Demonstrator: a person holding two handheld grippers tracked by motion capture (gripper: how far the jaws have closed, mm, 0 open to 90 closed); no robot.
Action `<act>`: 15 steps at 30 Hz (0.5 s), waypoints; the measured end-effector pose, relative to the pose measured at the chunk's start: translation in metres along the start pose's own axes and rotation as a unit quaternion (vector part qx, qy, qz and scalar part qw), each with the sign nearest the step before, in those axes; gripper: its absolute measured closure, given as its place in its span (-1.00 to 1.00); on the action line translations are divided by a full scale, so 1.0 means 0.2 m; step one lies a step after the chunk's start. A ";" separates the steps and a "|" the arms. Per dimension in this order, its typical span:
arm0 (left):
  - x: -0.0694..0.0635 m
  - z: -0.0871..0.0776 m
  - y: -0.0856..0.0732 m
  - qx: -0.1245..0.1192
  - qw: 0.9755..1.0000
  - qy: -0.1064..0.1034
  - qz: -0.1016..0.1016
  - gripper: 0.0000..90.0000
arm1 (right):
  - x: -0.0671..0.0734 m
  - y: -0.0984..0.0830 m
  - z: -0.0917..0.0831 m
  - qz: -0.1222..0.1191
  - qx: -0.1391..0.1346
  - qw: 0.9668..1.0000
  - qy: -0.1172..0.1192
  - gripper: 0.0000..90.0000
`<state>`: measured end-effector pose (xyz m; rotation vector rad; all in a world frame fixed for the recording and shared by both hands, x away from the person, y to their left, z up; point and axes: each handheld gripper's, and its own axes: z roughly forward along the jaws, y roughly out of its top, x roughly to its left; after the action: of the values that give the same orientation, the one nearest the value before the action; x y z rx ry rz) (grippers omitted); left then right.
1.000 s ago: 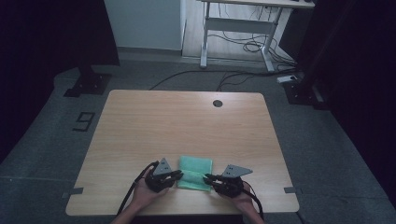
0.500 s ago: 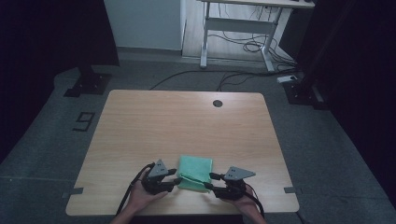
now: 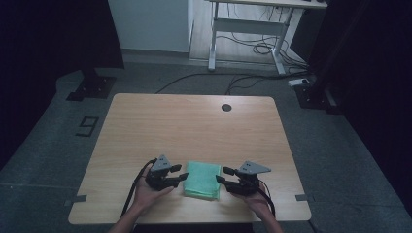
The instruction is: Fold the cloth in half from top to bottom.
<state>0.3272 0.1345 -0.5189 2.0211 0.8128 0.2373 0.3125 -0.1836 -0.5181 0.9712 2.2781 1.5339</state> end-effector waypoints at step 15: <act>-0.07 0.16 -0.03 0.058 0.998 -0.016 0.028 0.18 | 0.10 -0.05 0.21 -0.022 0.107 0.994 0.007 -0.21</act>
<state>0.3295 0.1049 -0.5395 2.1520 0.7671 0.1931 0.3161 -0.1429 -0.5413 0.9574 2.4956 1.3017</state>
